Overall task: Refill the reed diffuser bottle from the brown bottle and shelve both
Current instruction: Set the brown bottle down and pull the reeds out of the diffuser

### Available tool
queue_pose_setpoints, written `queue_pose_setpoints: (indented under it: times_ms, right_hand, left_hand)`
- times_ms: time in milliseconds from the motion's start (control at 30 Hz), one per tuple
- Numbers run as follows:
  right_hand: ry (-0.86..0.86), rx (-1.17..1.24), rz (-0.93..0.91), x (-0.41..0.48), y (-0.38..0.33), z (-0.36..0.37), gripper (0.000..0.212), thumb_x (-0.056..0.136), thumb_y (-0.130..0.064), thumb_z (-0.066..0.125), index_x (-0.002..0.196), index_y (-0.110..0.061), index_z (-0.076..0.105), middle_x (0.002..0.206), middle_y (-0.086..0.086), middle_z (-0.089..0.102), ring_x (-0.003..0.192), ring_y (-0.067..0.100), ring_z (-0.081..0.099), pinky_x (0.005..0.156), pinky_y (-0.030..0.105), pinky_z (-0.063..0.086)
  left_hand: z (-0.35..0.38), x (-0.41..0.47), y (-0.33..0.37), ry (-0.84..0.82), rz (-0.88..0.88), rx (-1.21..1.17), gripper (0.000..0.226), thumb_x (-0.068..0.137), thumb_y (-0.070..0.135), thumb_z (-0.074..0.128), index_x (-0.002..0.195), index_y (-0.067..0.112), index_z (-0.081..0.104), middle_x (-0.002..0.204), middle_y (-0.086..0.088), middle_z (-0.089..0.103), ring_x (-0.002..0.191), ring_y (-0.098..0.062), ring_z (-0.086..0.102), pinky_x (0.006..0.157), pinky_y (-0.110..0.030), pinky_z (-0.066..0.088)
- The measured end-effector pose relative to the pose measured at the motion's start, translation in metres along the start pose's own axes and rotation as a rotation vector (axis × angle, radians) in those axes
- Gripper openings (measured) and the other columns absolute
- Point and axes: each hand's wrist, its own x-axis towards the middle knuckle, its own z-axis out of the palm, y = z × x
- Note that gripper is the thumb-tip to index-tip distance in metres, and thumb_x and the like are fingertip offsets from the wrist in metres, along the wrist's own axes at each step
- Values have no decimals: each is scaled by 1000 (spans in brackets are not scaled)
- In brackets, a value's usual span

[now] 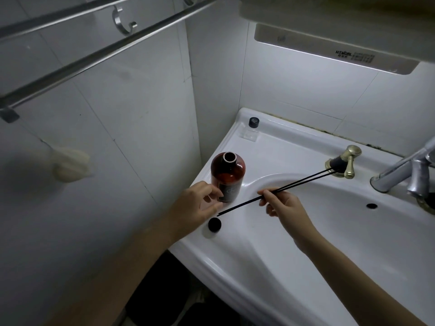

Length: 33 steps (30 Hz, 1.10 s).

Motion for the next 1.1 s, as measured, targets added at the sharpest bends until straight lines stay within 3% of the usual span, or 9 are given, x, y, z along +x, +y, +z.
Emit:
queue_pose_setpoints:
  times_ms: [133, 300, 567, 733, 833, 933, 1000, 1100]
  right_hand:
    - [-98, 89, 66, -5, 1, 18, 19, 91, -25, 51, 85, -23, 69, 67, -7, 66, 57, 6, 52, 63, 22, 44]
    - [-196, 174, 132, -9, 4, 37, 19, 90, -29, 52, 91, -20, 69, 67, -9, 66, 57, 3, 53, 64, 21, 45]
    - [-248, 195, 212, -9, 15, 48, 17, 92, -27, 50, 100, -19, 62, 72, -7, 66, 56, 5, 53, 62, 20, 45]
    - [-372, -197, 227, -10, 24, 40, 22, 93, -36, 43, 96, -20, 59, 77, -8, 67, 61, 7, 55, 62, 20, 42]
    - [-389, -459, 100, -10, 27, 36, 21, 91, -38, 46, 88, -23, 61, 73, -9, 66, 64, 10, 56, 66, 27, 47]
    - [-320, -640, -70, -8, 28, 36, 10, 88, -40, 49, 82, -33, 54, 68, -15, 59, 60, 4, 51, 57, 23, 42]
    - [-268, -758, -209, -6, 28, 38, 9, 87, -38, 51, 94, -32, 52, 69, -16, 53, 61, 3, 47, 55, 19, 35]
    - [-217, -879, -326, -3, 27, 41, 26, 87, -34, 54, 111, -29, 47, 76, -13, 50, 68, 10, 47, 56, 22, 35]
  left_hand:
    - [8, -2, -4, -50, 13, 33, 22, 79, 24, 66, 100, 20, 64, 95, 8, 56, 83, -8, 56, 70, -6, 37]
    - [11, -4, -11, -80, 3, 56, 16, 77, 24, 67, 92, 17, 67, 99, 2, 60, 89, -11, 56, 82, -30, 47]
    - [8, -9, -26, -82, -33, 59, 9, 76, 21, 69, 82, 14, 70, 93, -1, 61, 87, -17, 59, 82, -37, 49]
    - [6, -13, -42, -112, -93, 93, 16, 77, 25, 69, 86, 13, 72, 97, -2, 62, 87, -14, 58, 81, -35, 49]
    - [4, -16, -49, -137, -115, 107, 16, 77, 24, 68, 88, 12, 72, 99, -2, 62, 88, -15, 58, 80, -35, 49]
    - [4, -17, -55, -173, -125, 143, 16, 79, 24, 66, 89, 13, 72, 102, -2, 62, 88, -14, 57, 81, -35, 48]
    - [5, -17, -58, -198, -126, 152, 16, 79, 23, 65, 90, 13, 72, 103, -1, 61, 89, -15, 57, 82, -36, 48]
    - [6, -16, -61, -228, -126, 166, 16, 79, 22, 64, 91, 13, 72, 104, -2, 60, 89, -16, 57, 84, -37, 48]
